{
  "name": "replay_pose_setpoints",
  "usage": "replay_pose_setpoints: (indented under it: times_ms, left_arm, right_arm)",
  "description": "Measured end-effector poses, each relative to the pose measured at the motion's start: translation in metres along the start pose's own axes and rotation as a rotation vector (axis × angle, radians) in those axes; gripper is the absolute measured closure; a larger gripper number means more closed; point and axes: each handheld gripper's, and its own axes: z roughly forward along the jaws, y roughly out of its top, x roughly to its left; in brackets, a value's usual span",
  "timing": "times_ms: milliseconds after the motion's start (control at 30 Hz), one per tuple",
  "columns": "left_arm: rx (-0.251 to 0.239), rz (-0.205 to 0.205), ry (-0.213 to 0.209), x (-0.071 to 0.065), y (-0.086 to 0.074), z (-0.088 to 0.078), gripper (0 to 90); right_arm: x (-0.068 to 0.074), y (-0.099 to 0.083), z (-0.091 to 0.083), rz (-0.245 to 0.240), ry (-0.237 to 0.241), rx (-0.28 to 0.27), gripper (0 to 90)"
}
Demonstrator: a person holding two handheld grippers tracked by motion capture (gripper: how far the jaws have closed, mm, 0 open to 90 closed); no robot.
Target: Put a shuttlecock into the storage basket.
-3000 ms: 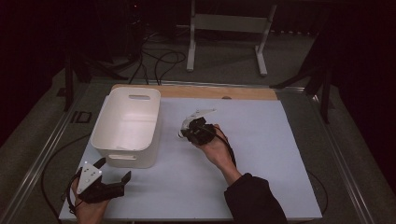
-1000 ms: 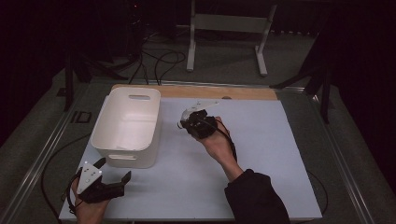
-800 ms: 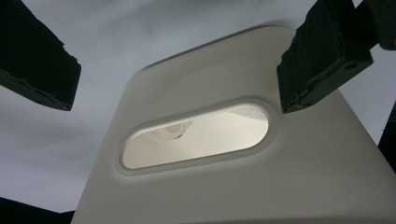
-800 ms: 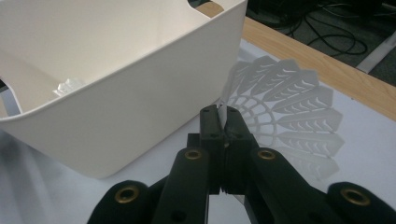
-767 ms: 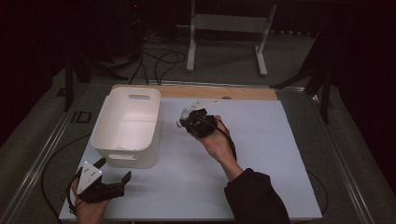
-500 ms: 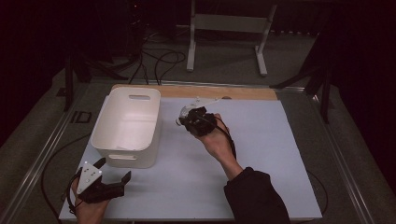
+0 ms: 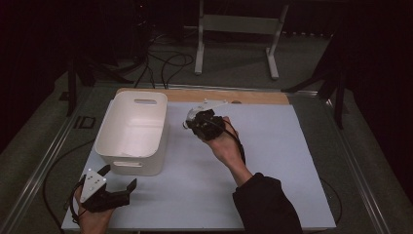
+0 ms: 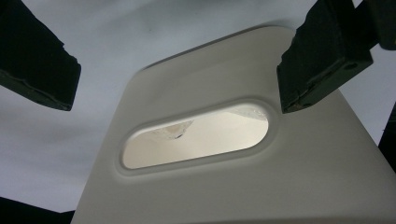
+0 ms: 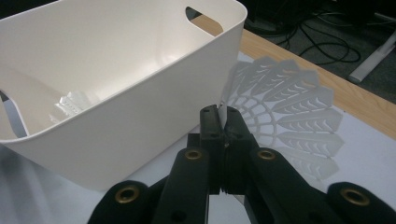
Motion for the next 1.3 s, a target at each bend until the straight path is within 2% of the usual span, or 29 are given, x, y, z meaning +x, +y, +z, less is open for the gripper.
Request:
replay_pose_setpoints:
  times_ms: [267, 1300]
  left_arm:
    - [0.000, 0.000, 0.000, 0.000, 0.000, 0.000, 0.1]
    - [-0.003, -0.002, -0.001, 0.000, 0.000, 0.000, 0.1]
  right_arm:
    - [0.001, 0.005, -0.002, -0.013, -0.007, -0.005, 89.4]
    - [0.001, 0.018, -0.008, -0.003, -0.012, -0.047, 89.4]
